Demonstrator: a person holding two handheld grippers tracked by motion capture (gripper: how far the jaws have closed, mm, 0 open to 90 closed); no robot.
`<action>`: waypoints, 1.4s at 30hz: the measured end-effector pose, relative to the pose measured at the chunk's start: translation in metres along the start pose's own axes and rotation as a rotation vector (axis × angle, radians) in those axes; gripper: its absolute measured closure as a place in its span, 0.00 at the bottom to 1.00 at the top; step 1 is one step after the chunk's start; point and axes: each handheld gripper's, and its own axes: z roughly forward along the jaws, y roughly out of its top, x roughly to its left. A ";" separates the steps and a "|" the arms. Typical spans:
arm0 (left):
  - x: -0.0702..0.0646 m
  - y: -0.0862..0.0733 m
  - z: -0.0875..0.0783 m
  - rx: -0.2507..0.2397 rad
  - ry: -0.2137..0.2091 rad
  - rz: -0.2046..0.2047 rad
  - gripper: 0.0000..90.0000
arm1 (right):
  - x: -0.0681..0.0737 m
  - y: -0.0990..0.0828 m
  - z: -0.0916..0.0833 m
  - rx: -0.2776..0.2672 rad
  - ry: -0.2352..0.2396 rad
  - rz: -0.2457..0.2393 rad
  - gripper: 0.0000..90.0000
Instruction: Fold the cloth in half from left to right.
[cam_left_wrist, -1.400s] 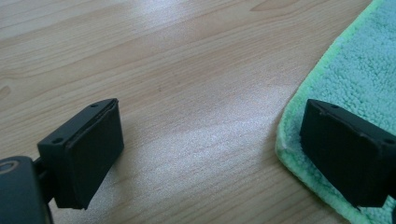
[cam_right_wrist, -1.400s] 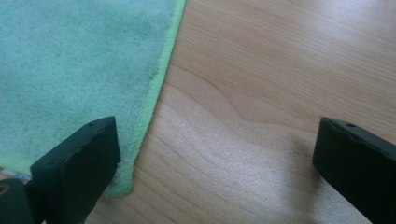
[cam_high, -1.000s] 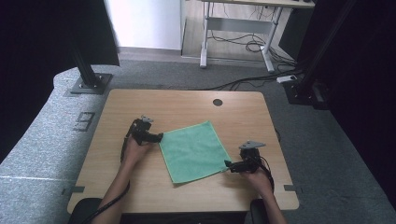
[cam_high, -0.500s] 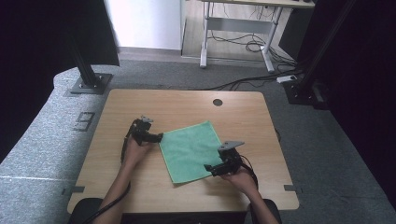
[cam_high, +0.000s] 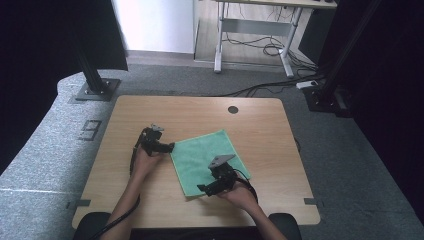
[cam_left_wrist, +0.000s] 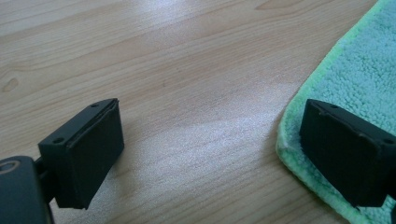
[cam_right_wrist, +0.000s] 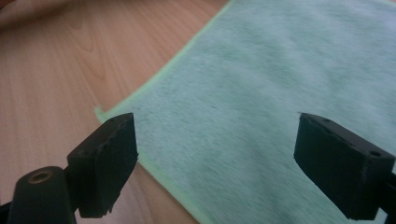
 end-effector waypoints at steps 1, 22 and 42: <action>0.000 0.000 0.000 0.000 0.000 0.000 0.07 | 0.002 0.001 0.002 0.003 0.005 -0.008 0.15; 0.000 0.000 0.000 0.000 -0.001 -0.004 0.07 | 0.049 0.012 0.039 0.069 0.108 -0.149 0.45; -0.002 -0.001 -0.002 -0.022 -0.023 0.022 0.15 | 0.055 0.006 0.046 0.089 0.050 -0.188 0.81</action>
